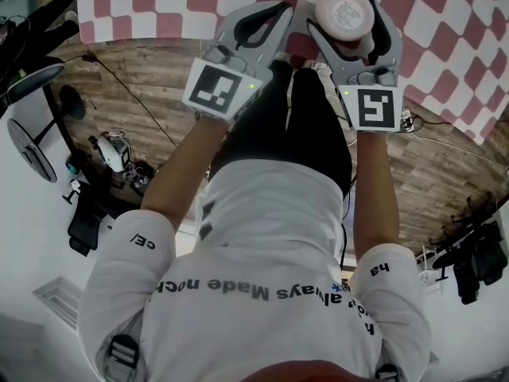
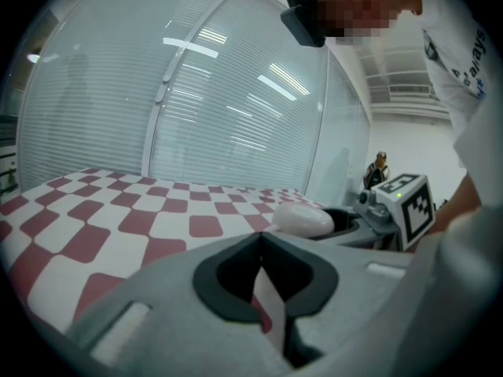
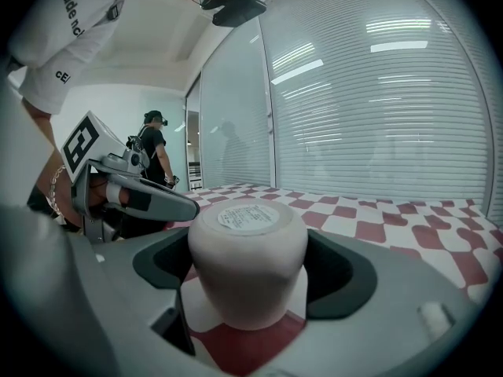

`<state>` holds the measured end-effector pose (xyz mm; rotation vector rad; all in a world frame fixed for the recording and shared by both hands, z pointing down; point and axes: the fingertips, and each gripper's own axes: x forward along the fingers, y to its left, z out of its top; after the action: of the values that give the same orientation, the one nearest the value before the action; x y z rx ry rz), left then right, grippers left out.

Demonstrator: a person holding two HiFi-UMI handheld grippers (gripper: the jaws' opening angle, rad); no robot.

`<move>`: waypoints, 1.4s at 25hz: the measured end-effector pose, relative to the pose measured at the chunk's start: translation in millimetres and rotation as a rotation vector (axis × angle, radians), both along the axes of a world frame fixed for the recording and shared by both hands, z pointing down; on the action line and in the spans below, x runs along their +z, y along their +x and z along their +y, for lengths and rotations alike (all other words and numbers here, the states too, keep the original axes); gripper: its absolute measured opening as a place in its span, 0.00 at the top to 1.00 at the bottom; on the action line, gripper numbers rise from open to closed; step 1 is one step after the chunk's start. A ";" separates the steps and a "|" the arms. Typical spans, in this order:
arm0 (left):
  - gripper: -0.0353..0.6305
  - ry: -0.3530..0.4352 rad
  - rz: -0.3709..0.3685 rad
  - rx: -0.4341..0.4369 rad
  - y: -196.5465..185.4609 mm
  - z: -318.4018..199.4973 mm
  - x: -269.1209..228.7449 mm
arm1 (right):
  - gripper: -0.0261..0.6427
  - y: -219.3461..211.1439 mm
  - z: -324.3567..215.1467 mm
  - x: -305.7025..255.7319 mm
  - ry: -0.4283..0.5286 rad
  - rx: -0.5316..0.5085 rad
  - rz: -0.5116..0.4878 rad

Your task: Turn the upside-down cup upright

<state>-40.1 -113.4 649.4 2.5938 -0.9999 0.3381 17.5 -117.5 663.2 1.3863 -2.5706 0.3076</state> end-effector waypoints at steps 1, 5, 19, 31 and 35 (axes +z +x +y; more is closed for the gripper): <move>0.94 0.001 -0.001 0.000 1.4 0.6 -3.2 | 0.31 1.3 0.5 -5.6 0.007 -0.003 -0.001; 0.94 0.015 0.010 -0.005 5.1 -0.8 -21.7 | 0.31 4.0 0.8 -32.2 0.032 -0.016 -0.012; 0.94 0.094 0.071 -0.025 11.3 -8.4 -127.9 | 0.31 19.7 0.8 -168.6 0.091 -0.039 0.026; 0.94 0.181 0.127 -0.005 18.6 -14.7 -228.3 | 0.31 23.4 4.1 -278.6 0.173 -0.034 0.041; 0.94 0.205 0.149 -0.002 26.1 -8.0 -262.9 | 0.31 28.0 14.1 -315.5 0.206 -0.045 0.052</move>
<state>-13.9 -121.4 386.5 2.7507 -1.0326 0.0418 45.5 -103.5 347.7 1.3785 -2.6477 -0.0011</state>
